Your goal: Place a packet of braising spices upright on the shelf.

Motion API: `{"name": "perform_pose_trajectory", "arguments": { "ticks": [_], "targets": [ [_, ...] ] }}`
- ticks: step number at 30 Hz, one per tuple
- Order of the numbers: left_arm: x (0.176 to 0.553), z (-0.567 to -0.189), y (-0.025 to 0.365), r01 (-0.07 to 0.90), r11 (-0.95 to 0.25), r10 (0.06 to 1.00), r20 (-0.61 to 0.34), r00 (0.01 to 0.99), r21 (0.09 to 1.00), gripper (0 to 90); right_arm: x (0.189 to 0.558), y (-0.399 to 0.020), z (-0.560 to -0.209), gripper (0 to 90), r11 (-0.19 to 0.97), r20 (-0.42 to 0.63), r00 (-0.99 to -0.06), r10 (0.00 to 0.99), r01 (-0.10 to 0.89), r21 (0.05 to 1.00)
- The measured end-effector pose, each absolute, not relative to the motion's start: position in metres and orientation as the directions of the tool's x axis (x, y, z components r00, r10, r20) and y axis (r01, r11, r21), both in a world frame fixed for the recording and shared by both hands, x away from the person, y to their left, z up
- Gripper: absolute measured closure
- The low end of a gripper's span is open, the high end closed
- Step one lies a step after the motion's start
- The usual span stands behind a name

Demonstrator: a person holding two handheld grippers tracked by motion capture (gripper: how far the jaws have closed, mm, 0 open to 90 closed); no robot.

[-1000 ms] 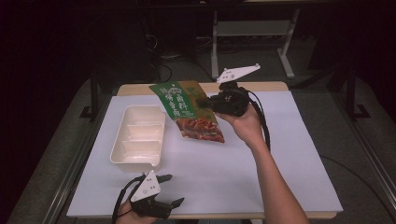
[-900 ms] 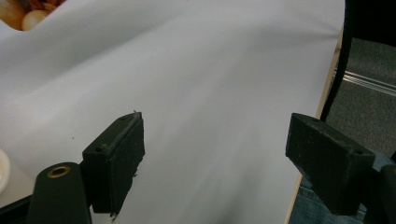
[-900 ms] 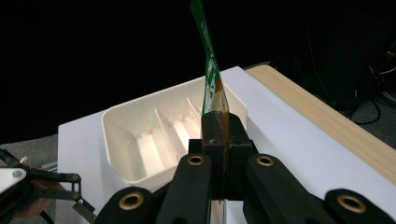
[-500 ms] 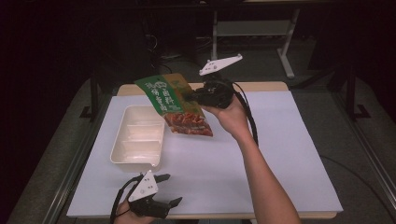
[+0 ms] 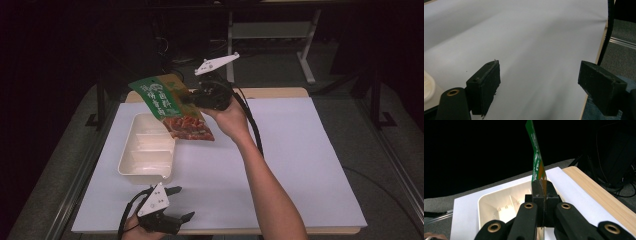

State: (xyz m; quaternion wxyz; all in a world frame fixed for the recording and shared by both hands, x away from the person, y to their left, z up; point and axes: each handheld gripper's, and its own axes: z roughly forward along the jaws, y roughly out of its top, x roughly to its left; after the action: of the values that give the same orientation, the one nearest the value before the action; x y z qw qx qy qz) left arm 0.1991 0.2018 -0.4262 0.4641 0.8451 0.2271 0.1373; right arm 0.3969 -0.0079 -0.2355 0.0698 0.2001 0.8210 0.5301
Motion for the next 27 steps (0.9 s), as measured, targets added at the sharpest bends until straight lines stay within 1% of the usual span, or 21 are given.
{"name": "perform_pose_trajectory", "arguments": {
  "ticks": [6,10,27],
  "targets": [
    [0.199,-0.427,0.202,0.263,-0.472,0.518,0.023,0.855,0.842,16.2,0.401,0.004,-0.238,90.0,0.352,0.106,-0.914,0.391,0.255,0.901],
    [0.198,-0.428,0.199,0.247,-0.5,0.5,0.043,0.865,0.83,16.2,0.404,0.016,-0.243,90.0,0.354,0.112,-0.918,0.379,0.256,0.9],
    [0.197,-0.427,0.2,0.235,-0.498,0.502,0.056,0.863,0.835,16.2,0.409,0.048,-0.254,90.0,0.334,0.12,-0.929,0.349,0.243,0.911]
  ]
}}
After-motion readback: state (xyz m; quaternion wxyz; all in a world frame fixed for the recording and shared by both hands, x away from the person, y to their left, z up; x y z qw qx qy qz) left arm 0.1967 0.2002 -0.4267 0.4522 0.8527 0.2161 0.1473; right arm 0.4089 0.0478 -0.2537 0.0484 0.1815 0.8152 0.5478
